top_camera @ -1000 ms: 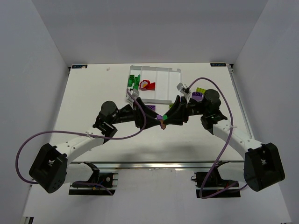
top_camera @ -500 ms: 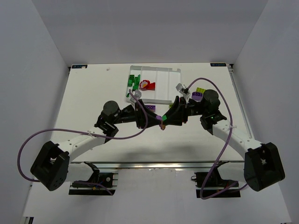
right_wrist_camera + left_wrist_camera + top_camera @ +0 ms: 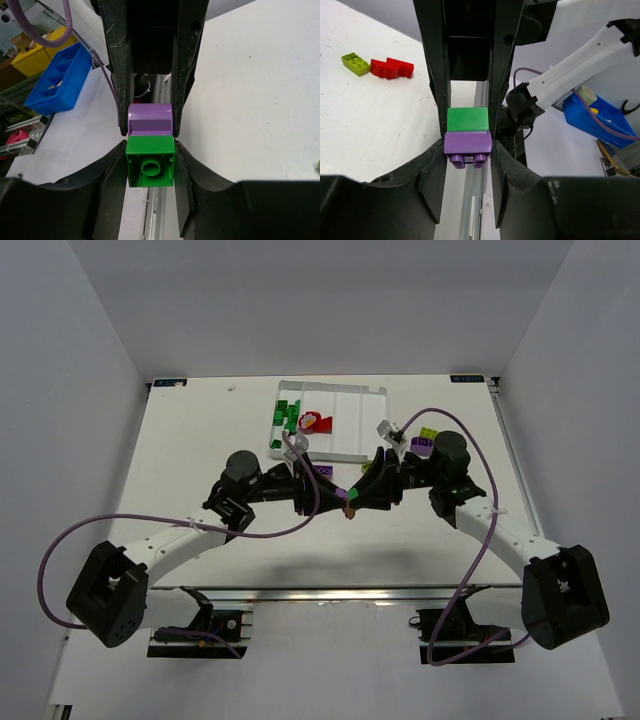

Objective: Sort the legos into containers by color

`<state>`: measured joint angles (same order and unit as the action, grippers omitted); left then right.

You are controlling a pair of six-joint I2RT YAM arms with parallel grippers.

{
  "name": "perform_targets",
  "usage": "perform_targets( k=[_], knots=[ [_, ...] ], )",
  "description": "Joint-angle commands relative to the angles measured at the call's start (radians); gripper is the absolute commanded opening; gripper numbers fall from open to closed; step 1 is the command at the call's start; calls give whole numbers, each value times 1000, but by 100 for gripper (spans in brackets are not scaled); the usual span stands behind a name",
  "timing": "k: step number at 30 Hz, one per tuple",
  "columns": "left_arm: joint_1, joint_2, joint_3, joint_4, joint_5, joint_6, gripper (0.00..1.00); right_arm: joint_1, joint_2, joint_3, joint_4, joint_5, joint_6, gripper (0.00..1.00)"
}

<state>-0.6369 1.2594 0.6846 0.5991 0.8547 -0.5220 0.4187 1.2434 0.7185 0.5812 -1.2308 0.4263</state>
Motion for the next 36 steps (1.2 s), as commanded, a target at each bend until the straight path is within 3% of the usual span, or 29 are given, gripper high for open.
perform_targets(
  k=[1, 22, 28, 31, 36],
  knots=[
    [-4, 11, 49, -128, 32, 92, 0, -30, -15, 22, 16, -13, -24, 0],
    [13, -2, 69, -232, -29, 183, 0, -110, -42, 45, -30, -26, -52, 0],
    [34, 64, 128, -324, -323, 212, 0, -116, -133, 116, -319, 180, -285, 0],
    [34, 189, 251, -421, -509, 218, 0, -118, -226, 95, -316, 280, -316, 0],
    [42, 460, 519, -547, -670, 229, 0, -126, -300, 73, -319, 410, -339, 0]
  ],
)
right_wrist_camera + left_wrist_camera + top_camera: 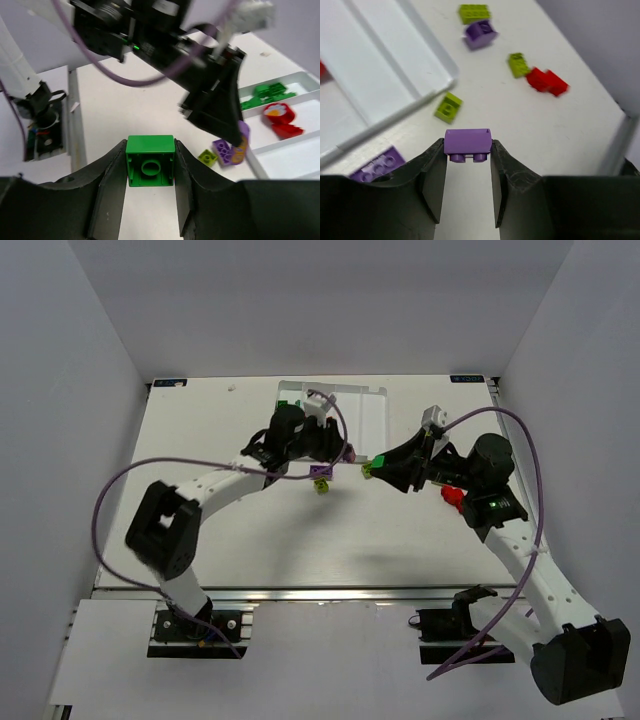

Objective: Sort the legos into containers by color

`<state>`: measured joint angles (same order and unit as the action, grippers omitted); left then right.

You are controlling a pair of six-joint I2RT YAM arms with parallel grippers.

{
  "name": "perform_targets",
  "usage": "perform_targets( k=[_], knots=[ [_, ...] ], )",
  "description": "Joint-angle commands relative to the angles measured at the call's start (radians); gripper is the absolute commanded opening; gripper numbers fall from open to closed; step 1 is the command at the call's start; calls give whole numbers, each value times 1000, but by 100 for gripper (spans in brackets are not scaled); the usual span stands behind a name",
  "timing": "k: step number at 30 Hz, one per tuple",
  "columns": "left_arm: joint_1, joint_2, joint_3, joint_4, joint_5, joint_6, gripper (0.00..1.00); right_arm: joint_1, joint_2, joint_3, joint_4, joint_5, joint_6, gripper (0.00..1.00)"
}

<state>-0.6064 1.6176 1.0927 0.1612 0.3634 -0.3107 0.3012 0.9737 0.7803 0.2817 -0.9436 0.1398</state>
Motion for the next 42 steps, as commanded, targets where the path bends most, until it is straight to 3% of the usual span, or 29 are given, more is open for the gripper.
perform_targets(
  k=[1, 8, 14, 15, 18, 19, 21, 28, 32, 36, 37, 38, 42],
  knots=[
    [14, 152, 216, -126, -201, 13, 0, -11, -50, 5, -13, 132, -52, 0],
    [19, 546, 608, -225, -388, 13, 0, -16, -95, -16, 14, 163, -58, 0],
    [19, 651, 746, -226, -434, -10, 0, -16, -86, -19, 16, 166, -60, 0],
    [19, 666, 757, -235, -438, -13, 4, -17, -83, -18, 16, 169, -60, 0],
    [19, 663, 776, -268, -452, -22, 40, -17, -70, -19, 13, 181, -63, 0],
    [17, 656, 771, -267, -454, -24, 58, -17, -66, -16, 11, 184, -65, 0],
    [17, 631, 744, -261, -457, -24, 69, -16, -52, -16, 4, 189, -68, 0],
    [17, 458, 659, -262, -435, 19, 82, -20, -23, -9, -7, 224, -78, 0],
    [17, 223, 509, -279, -507, 77, 86, -19, 2, 4, -13, 256, -75, 0],
    [17, -58, 198, -213, -556, 107, 88, 27, 205, 111, -128, 264, -121, 0],
    [17, -111, 140, -183, -572, 107, 95, 50, 259, 191, -165, 270, -146, 0],
    [17, -163, 34, -169, -589, 111, 95, 88, 310, 233, -199, 301, -226, 0],
    [17, -372, -85, -130, -597, 110, 98, 148, 642, 489, -344, 364, -318, 0]
  ],
)
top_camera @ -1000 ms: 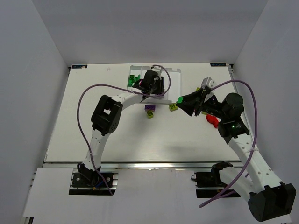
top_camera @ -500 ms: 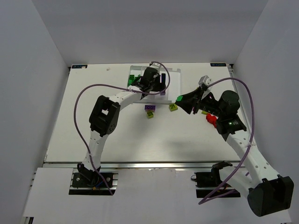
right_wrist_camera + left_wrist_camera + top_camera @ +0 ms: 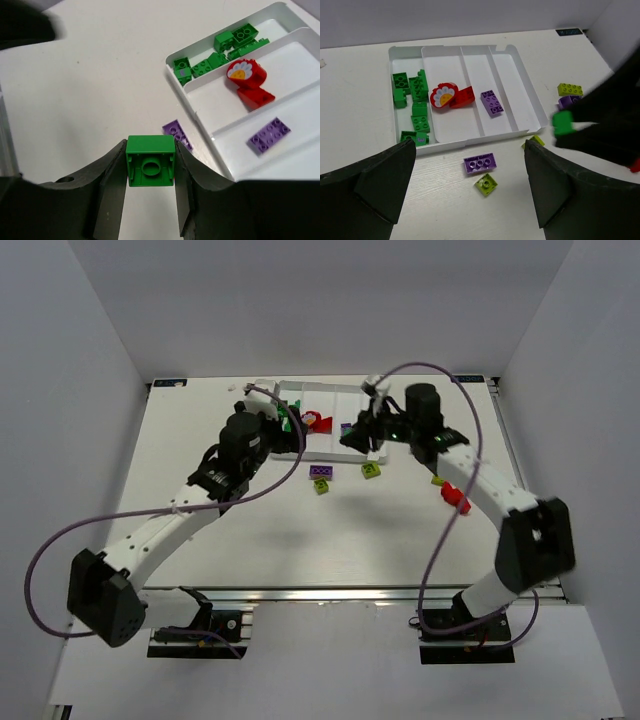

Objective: Sort the legos into containers by color

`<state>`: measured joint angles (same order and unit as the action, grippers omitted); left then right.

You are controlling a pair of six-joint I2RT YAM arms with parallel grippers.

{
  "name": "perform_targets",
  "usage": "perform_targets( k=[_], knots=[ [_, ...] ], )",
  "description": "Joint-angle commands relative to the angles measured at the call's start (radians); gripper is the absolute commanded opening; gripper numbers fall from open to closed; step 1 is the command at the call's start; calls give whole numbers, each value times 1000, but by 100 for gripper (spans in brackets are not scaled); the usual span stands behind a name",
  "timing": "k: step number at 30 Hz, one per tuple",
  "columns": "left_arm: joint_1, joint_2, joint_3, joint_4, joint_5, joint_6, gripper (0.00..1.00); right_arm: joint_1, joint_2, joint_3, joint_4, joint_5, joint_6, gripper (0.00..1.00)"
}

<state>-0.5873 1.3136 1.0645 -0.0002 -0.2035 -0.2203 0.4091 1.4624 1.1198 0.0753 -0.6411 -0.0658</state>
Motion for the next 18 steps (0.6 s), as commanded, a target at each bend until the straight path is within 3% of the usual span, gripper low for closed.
perform_targets(
  k=[1, 4, 5, 9, 14, 18],
  knots=[
    [-2, -86, -57, -4, -10, 19, 98, 51, 214, 219, -167, 70, -127, 0],
    [-3, -192, -95, -43, 15, 44, 98, 109, 506, 592, -294, 116, -193, 0],
    [-3, -223, -119, -34, 10, 55, 98, 125, 507, 673, -327, 127, -193, 0],
    [-3, -327, -202, -12, -16, 82, 98, 194, 825, 1031, -471, 204, -239, 0],
    [-3, -376, -230, -14, 13, 75, 98, 230, 927, 1075, -317, 287, -184, 0],
    [-3, -341, -235, -7, 59, 59, 98, 234, 986, 1129, -293, 301, -158, 0]
  ],
)
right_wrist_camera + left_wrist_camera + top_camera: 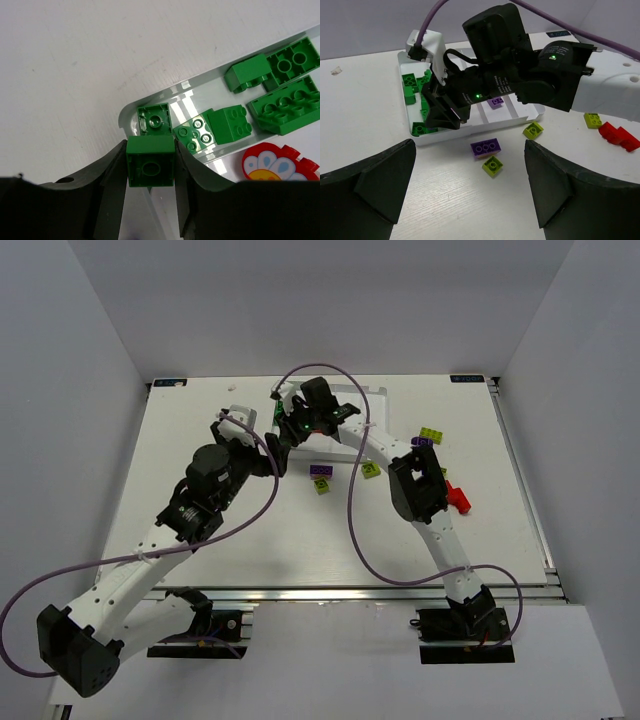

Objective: Sort the legos into containers by color

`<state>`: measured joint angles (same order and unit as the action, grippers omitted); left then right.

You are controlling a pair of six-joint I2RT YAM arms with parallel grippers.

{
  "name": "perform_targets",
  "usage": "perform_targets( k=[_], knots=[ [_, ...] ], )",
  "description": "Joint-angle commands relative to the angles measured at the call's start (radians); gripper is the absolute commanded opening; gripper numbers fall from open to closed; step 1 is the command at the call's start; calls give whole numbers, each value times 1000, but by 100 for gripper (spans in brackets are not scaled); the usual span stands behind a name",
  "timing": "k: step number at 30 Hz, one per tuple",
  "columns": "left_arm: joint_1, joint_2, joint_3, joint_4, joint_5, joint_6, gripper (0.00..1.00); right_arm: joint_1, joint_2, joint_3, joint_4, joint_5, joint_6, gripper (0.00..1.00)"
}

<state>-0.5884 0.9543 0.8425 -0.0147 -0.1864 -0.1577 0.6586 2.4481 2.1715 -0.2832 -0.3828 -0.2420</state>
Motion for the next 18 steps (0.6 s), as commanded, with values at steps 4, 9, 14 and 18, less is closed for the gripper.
perform_targets(
  k=[4, 9, 14, 18],
  knots=[
    [-2, 50, -5, 5, 61, -11, 98, -4, 25, 86, 69, 28, 7, 6],
    [-2, 49, -6, 5, 53, -9, 98, 6, 65, 116, 87, 36, 4, 24],
    [-2, 43, -10, 5, 50, -8, 98, 16, 97, 139, 95, 56, 1, 51],
    [-2, 44, -10, 7, 51, -8, 98, 18, 100, 145, 96, 73, 1, 61]
  ],
)
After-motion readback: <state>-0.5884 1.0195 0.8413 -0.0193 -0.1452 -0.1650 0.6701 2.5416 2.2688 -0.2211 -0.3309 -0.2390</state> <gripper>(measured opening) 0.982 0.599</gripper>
